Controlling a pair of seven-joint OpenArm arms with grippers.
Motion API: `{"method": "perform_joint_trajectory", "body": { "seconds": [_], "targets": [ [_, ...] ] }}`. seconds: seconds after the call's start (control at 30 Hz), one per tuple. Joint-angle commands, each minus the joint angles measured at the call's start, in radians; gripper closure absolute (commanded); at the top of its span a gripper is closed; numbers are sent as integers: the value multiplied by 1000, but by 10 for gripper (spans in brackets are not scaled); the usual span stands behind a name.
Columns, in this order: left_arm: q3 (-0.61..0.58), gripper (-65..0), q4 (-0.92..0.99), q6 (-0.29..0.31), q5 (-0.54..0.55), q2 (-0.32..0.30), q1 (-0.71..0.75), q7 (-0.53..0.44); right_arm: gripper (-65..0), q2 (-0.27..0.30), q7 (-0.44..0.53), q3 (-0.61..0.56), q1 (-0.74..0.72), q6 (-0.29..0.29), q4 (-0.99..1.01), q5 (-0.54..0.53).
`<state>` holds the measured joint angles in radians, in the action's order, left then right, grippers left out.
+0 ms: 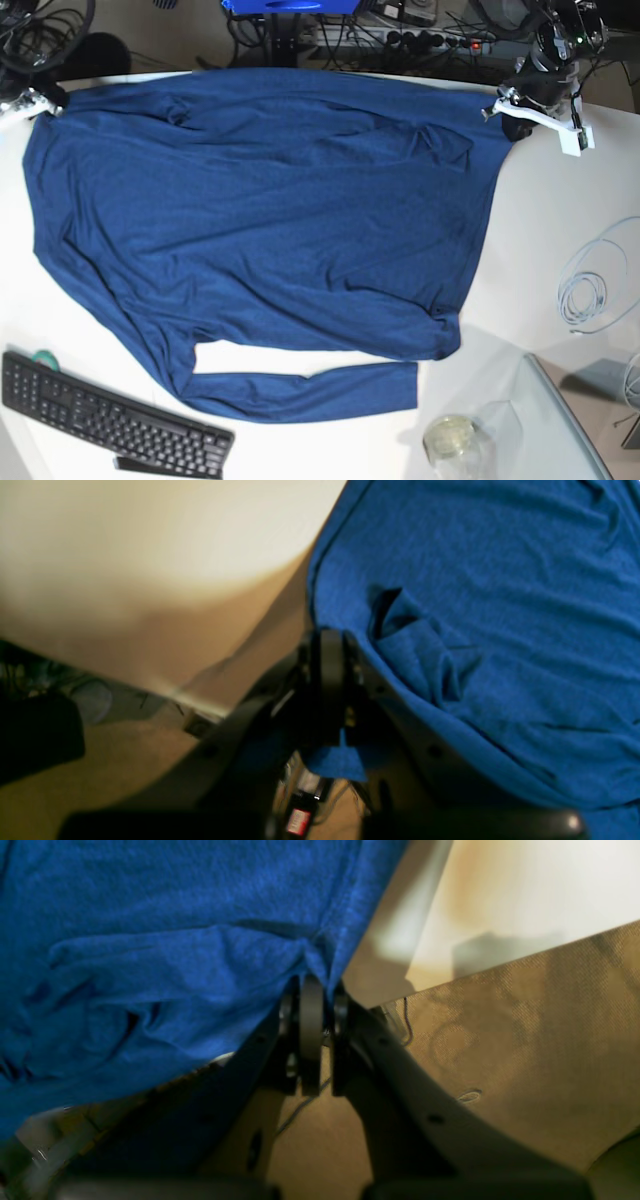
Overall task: Layout the t-shirt on the table in an organized manner, then fold the t-shirt properly
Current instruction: 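Hold the collar-edge corners with both grippers, keeping the shirt taut, then release the corners and lift both grippers off the shirt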
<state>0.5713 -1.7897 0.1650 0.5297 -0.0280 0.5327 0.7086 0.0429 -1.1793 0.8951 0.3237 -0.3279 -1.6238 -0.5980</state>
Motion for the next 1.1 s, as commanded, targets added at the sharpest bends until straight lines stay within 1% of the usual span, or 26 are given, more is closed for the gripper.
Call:
{"method": "perform_joint_trajectory", "body": {
  "seconds": [0.0,0.03,0.1,0.13,0.17,0.27,0.3,0.4,0.5,0.53,0.57,0.63,0.7,0.77,0.83,0.93,1.0,1.07],
  "targets": [
    [23,0,-17,8,39,-8,4,-14,-6,16,6,20,-7,22,-11,-1],
    [43,0,-17,8,74,-8,4,-14,-6,18,6,25,-15,37,-10,-1],
    [66,0,-14,8,145,-14,4,-7,-6,22,5,26,-16,42,-13,-1],
    [77,0,-14,8,172,-16,-1,24,-6,24,3,26,-18,42,-14,-1],
    [85,0,-14,8,180,-16,-6,62,-6,24,-9,22,-19,43,-14,-1],
    [117,0,-19,8,181,-14,-41,128,-6,24,-67,23,-47,43,-16,0],
    [120,0,-17,8,181,-13,-47,135,-6,22,-89,25,-54,43,-16,0],
    [117,0,-20,8,183,-13,-50,139,-6,24,-107,22,-71,51,-16,2],
    [117,0,-20,8,185,-13,-53,139,-6,24,-107,17,-85,132,-17,-1],
    [117,0,-20,8,185,-13,-53,139,-6,24,-109,17,-94,149,-17,-1],
    [117,0,-20,8,186,-11,-55,139,-6,25,-109,17,-99,161,-17,-1],
    [117,0,-20,8,188,-11,-55,141,-6,25,-110,16,-110,168,-17,-1],
    [117,0,-20,8,188,-11,-56,141,-6,25,-132,16,-128,178,-17,2],
    [118,0,-20,8,188,-11,-58,141,-6,27,-153,16,-148,223,-17,2],
    [118,0,-20,6,188,-11,-76,141,-6,27,-153,16,-165,270,-14,2],
    [118,0,-12,6,188,-11,-99,141,-6,27,-156,16,-196,299,-11,2],
    [112,0,-12,3,188,-11,-118,141,-6,38,-158,14,-214,301,-8,2],
    [109,0,-8,-25,186,-11,-141,141,-6,45,-158,12,-234,318,13,2]
  ]
}}
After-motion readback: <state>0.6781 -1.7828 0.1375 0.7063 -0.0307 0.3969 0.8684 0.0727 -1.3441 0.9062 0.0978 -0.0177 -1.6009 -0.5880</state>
